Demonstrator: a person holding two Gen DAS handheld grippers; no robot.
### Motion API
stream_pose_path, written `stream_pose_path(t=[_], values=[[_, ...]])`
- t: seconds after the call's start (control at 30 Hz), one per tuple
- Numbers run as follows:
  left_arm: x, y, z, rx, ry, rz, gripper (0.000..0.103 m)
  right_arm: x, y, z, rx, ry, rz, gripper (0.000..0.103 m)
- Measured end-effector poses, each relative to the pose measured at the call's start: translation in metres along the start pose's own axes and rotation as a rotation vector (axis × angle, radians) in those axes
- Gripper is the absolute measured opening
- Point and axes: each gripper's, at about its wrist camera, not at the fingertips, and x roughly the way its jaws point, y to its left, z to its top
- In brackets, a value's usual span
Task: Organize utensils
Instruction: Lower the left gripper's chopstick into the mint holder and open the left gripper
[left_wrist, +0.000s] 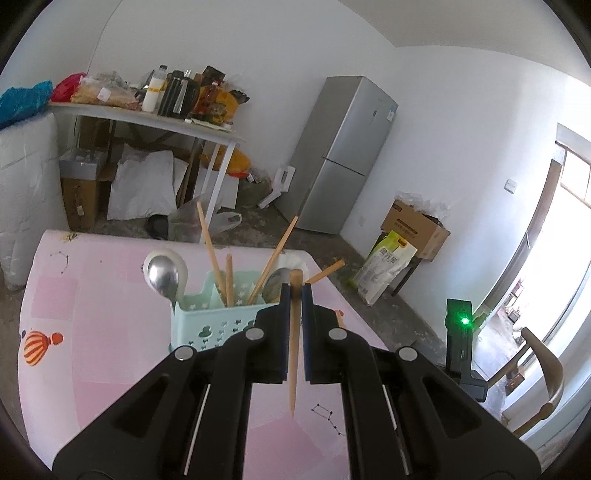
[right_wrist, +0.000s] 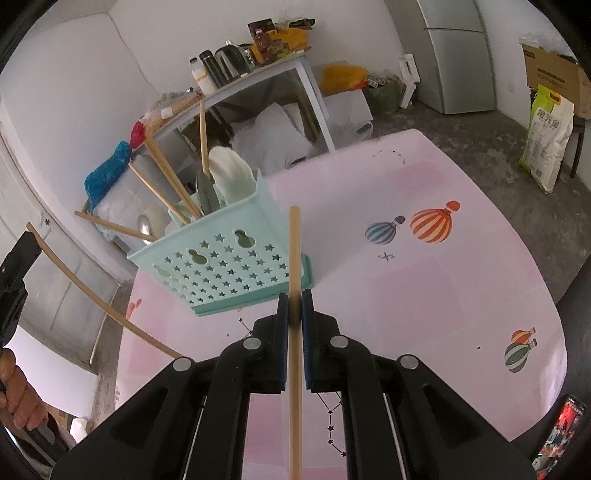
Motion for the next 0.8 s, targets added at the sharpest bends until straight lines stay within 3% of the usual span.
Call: stream_pose_path(t=[0.8], values=[[-0.018,-0.010,0.030,0.026,-0.095,-0.048,0.004,-0.053,-0.006,0.019,0.023,-0.145,0.010,0.007]])
